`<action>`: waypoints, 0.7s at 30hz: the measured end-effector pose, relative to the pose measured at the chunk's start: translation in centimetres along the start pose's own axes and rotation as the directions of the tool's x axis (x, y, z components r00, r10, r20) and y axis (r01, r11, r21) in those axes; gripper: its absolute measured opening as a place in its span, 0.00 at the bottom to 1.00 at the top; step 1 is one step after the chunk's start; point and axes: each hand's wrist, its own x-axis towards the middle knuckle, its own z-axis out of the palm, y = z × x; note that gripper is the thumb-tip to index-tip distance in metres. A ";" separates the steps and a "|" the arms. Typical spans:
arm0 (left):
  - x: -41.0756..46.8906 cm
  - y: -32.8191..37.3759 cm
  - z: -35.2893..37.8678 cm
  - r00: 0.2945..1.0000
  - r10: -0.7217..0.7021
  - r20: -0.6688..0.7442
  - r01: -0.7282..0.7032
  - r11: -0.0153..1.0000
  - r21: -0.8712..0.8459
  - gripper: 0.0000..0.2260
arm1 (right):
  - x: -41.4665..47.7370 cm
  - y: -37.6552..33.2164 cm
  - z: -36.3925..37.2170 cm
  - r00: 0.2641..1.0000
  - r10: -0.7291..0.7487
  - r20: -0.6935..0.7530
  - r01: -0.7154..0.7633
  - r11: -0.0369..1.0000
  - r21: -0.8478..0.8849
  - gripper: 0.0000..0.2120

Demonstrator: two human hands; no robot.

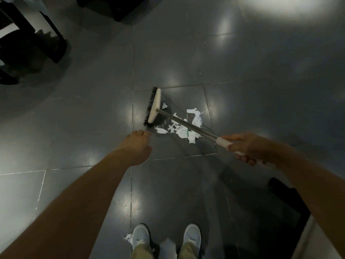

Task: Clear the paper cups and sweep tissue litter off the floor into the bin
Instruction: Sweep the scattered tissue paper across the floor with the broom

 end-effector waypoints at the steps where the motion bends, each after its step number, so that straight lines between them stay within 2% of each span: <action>1: 0.0 0.1 0.0 1.000 0.003 -0.004 -0.003 1.000 0.002 0.23 | 0.1 -0.3 0.3 1.000 -0.004 -0.006 0.004 1.000 0.014 0.24; 5: -0.1 0.0 -0.2 1.000 0.014 -0.024 -0.014 1.000 0.006 0.22 | 1.0 -1.4 3.5 0.998 -0.061 -0.025 0.061 0.998 -0.003 0.24; 8: -0.2 -0.6 -0.5 0.999 0.025 -0.031 -0.025 1.000 0.001 0.24 | 2.1 -1.9 6.5 0.975 -0.164 -0.148 0.134 0.972 -0.191 0.22; 10: -0.4 -1.3 -0.7 0.999 0.031 -0.036 -0.031 1.000 -0.004 0.24 | 2.8 -2.2 8.5 0.956 -0.182 -0.230 0.099 0.939 -0.330 0.22; 11: -0.4 -1.8 -0.8 0.999 0.033 -0.037 -0.033 0.999 -0.003 0.24 | 3.2 -2.4 9.5 0.966 -0.132 -0.223 0.062 0.954 -0.293 0.22; 13: -0.3 -3.0 -0.9 0.999 0.036 -0.037 -0.036 0.999 0.001 0.24 | 3.5 -3.4 11.2 0.990 0.026 -0.139 -0.041 0.994 -0.105 0.20; 15: 0.0 -4.2 -1.1 0.999 0.034 -0.033 -0.034 0.999 0.000 0.24 | 4.2 -4.3 12.3 0.992 0.087 -0.096 -0.095 0.993 -0.074 0.16; 18: 0.7 -5.9 -1.6 0.999 0.043 -0.026 -0.042 0.999 0.015 0.24 | 5.3 -4.9 12.9 0.981 0.093 -0.170 -0.099 0.995 -0.025 0.14; 21: 1.8 -7.3 -2.1 0.997 0.071 -0.031 -0.070 0.996 0.053 0.24 | 6.1 -3.7 13.5 0.947 0.084 -0.309 -0.081 0.996 0.024 0.14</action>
